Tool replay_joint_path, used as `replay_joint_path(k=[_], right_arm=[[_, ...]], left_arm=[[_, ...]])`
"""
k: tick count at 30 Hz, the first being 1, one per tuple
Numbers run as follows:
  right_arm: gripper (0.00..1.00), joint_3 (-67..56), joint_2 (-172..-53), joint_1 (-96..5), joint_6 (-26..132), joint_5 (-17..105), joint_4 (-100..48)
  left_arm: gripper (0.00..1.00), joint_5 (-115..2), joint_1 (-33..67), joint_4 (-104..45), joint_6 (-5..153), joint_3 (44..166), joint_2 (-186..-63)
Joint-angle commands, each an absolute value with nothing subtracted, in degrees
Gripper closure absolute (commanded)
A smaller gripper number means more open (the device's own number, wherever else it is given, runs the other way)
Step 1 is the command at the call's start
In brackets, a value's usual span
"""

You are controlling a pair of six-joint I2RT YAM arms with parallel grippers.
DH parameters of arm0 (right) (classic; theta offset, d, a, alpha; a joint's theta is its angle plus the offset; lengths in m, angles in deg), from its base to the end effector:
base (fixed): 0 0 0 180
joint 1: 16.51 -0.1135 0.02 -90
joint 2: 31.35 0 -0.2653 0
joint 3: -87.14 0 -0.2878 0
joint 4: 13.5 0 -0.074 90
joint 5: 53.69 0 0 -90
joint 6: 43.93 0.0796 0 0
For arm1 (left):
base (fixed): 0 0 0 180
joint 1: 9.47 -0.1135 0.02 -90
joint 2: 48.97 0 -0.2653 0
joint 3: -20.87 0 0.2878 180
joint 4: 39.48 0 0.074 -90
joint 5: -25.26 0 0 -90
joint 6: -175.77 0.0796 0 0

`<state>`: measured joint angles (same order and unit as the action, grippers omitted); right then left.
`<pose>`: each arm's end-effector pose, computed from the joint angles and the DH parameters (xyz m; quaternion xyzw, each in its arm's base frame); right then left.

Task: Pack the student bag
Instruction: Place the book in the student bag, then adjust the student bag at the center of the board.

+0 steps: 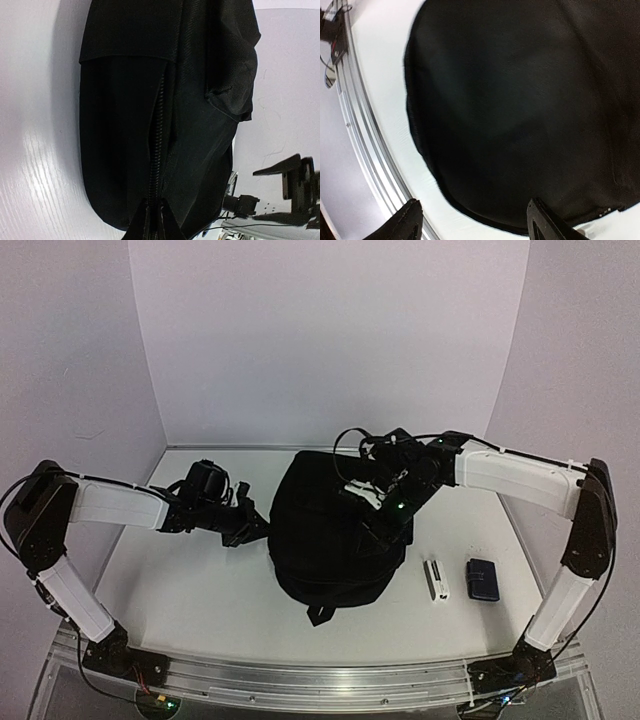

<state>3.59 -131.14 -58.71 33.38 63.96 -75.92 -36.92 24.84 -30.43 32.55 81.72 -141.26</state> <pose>0.2802 0.3039 0.2264 -0.4821 0.8194 0.2779 0.1377 0.2979 -0.2482 0.1347 -0.0455 0.8860 -0.4388 0.1425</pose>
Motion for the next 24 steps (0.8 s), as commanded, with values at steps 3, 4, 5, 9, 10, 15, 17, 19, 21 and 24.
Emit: replay_joint_path(k=[3, 4, 5, 9, 10, 15, 17, 19, 21, 24], right_arm=[[0.24, 9.1, -132.4, -63.6, 31.1, 57.6, -72.9], [0.23, 9.7, -132.6, -64.0, 31.1, 58.0, -72.5], [0.21, 10.4, -132.8, -64.3, 31.2, 58.6, -72.1], [0.16, 12.9, -133.7, -66.6, 31.4, 59.7, -71.7], [0.14, 13.4, -133.9, -67.4, 31.3, 59.5, -71.7], [0.12, 13.5, -135.1, -70.6, 31.1, 57.1, -71.4], [0.13, 12.5, -135.8, -71.6, 31.0, 55.7, -70.7], [0.15, 11.4, -136.2, -72.4, 31.0, 54.9, -69.7], [0.15, 10.8, -136.6, -73.2, 31.2, 54.6, -69.1], [0.13, 10.8, -136.9, -74.0, 30.9, 53.4, -68.8]], left_arm=[[1.0, -35.3, 25.2, -36.2, 28.6, 83.3, -136.7], [1.0, -35.1, 25.2, -37.6, 27.6, 82.9, -136.2], [1.0, -35.0, 25.3, -38.7, 26.3, 82.3, -135.9], [1.0, -35.2, 25.2, -42.1, 22.4, 81.8, -135.1], [1.0, -35.2, 25.2, -42.0, 21.9, 82.3, -135.2], [1.0, -35.2, 25.2, -41.8, 20.1, 84.2, -136.7], [1.0, -34.9, 25.2, -42.6, 19.4, 84.3, -137.4], [1.0, -34.5, 25.2, -44.8, 17.8, 83.8, -137.9], [1.0, -34.1, 24.9, -47.1, 15.6, 82.9, -138.3], [1.0, -34.3, 24.4, -49.5, 13.5, 82.2, -138.8]])
